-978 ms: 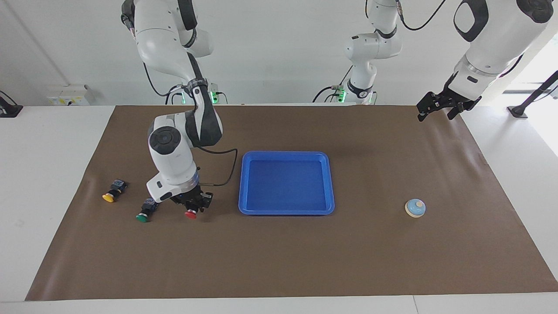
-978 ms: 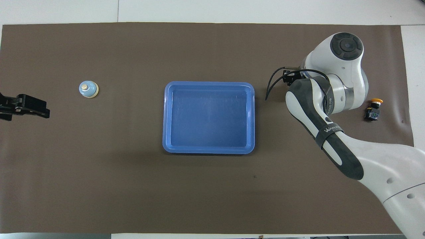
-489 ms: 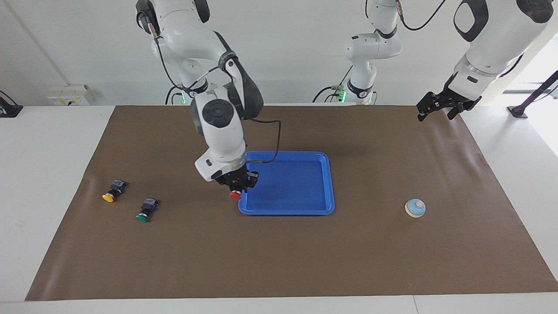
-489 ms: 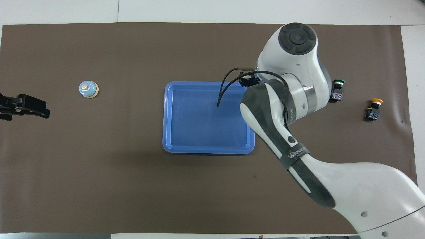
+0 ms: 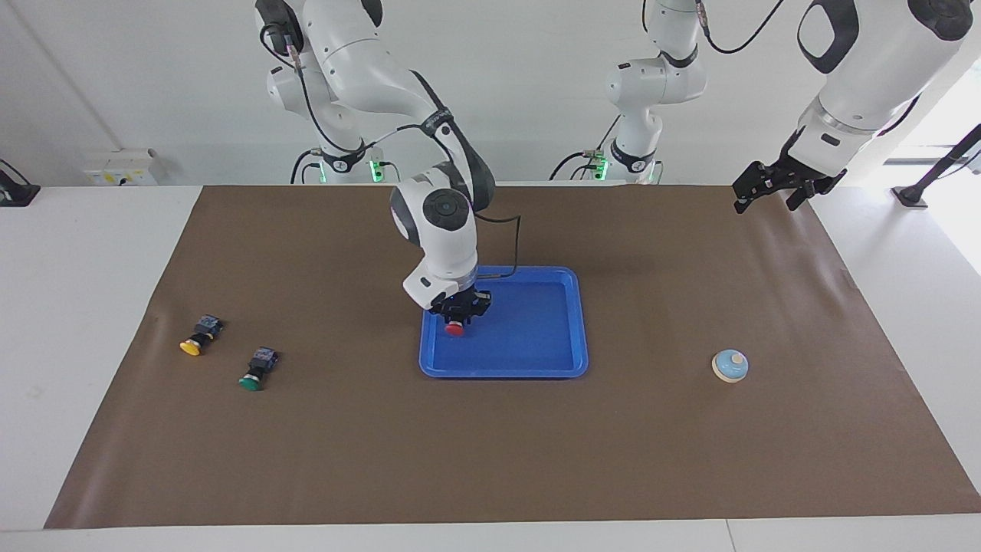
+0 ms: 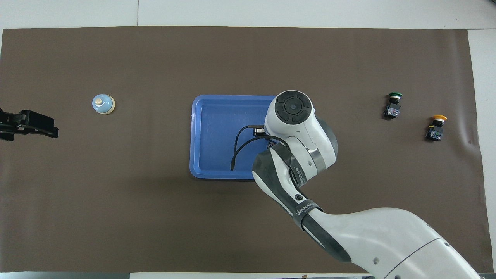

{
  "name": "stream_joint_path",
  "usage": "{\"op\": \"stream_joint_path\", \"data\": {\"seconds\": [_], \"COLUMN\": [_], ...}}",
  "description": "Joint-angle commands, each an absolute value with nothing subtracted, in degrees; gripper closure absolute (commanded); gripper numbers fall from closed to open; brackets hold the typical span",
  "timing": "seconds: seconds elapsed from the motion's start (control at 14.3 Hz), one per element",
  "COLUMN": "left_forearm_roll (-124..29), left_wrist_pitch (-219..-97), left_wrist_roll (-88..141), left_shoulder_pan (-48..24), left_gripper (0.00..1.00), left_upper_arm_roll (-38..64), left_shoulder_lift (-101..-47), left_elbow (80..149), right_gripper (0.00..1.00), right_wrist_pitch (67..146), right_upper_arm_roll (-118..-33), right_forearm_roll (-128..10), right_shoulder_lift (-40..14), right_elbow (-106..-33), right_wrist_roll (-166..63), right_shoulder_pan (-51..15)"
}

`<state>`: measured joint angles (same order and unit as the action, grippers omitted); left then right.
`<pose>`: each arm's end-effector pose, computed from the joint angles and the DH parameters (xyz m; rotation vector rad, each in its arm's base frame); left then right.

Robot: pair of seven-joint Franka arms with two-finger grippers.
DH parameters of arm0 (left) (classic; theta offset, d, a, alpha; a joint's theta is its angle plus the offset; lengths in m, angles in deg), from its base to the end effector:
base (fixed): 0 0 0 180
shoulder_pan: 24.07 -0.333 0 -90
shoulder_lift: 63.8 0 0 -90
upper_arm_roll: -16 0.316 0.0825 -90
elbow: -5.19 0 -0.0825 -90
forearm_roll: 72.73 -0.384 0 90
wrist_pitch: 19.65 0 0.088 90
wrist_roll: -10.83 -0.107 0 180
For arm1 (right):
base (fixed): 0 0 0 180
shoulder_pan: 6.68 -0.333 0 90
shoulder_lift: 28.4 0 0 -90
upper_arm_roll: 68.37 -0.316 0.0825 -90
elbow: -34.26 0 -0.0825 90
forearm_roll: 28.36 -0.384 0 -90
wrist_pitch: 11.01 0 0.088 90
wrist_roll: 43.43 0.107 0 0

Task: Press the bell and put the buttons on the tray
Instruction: 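Carry the red button over the blue tray and release it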

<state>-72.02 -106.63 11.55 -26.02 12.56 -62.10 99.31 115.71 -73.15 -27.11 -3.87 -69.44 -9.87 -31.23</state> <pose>0.5375 -0.0158 0.6026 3.1292 -0.0210 -0.1490 0.5638 0.3115 0.3050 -3.1375 0.1061 0.0474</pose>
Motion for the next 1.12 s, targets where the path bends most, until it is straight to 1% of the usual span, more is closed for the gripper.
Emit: {"op": "stream_joint_path", "data": {"seconds": [0.0, 0.28, 0.42, 0.7, 0.77, 0.84, 1.05], "left_forearm_roll": [-72.64, -72.64, -72.64, -72.64, -72.64, -72.64, -72.64], "left_wrist_pitch": [-106.22, -106.22, -106.22, -106.22, -106.22, -106.22, -106.22], "left_wrist_roll": [11.79, 11.79, 11.79, 11.79, 11.79, 11.79, 11.79], "left_shoulder_pan": [-26.18, -26.18, -26.18, -26.18, -26.18, -26.09, -26.18], "left_gripper": [0.00, 0.00, 0.00, 0.00, 0.00, 0.00, 0.00], "left_upper_arm_roll": [12.57, 12.57, 12.57, 12.57, 12.57, 12.57, 12.57], "left_shoulder_lift": [-61.17, -61.17, -61.17, -61.17, -61.17, -61.17, -61.17], "left_elbow": [99.58, 99.58, 99.58, 99.58, 99.58, 99.58, 99.58], "right_gripper": [1.00, 1.00, 1.00, 1.00, 0.80, 0.01, 0.00], "right_wrist_pitch": [116.96, 117.92, 120.38, 120.74, 120.74, 120.74, 119.95], "right_upper_arm_roll": [-73.21, -73.29, -73.29, -73.29, -73.21, -73.21, -73.21], "right_forearm_roll": [-27.39, -27.48, -27.48, -27.65, -27.74, -27.74, -27.74], "right_shoulder_lift": [-7.22, -7.48, -8.10, -8.19, -8.10, -8.10, -8.10], "right_elbow": [-73.22, -74.63, -76.82, -77.18, -77.18, -77.10, -75.69], "right_wrist_roll": [-12.31, -12.32, -12.23, -11.70, -11.61, -11.18, -7.85], "right_shoulder_pan": [-30.85, -30.85, -30.85, -30.85, -30.85, -30.85, -30.85]}}
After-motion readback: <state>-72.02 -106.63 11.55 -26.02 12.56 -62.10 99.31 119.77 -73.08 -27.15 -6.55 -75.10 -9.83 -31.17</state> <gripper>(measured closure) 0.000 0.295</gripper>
